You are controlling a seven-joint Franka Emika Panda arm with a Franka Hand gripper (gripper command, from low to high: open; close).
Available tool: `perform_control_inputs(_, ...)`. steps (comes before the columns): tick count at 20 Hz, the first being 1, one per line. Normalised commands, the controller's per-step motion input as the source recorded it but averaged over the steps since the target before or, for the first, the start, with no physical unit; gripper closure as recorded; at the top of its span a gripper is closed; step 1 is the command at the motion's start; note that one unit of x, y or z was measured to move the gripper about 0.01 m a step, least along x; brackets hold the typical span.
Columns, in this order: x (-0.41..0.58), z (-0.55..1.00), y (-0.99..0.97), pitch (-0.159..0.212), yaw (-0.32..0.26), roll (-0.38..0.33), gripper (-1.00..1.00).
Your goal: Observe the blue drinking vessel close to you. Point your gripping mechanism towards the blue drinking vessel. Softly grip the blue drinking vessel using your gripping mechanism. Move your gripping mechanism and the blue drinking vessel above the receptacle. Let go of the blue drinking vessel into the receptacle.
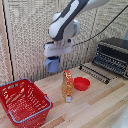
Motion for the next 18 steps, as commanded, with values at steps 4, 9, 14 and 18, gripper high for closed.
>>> perform_control_inputs(4,0.163,1.0,0.64,0.107,0.072,0.0,1.0)
perform_control_inputs(9,0.045,0.89,0.83,0.038,0.01,0.0,1.0)
perform_control_inputs(14,-0.025,0.64,0.9,0.0,0.0,0.0,1.0)
perform_control_inputs(18,-0.156,0.32,0.93,0.0,0.0,-0.001,1.0)
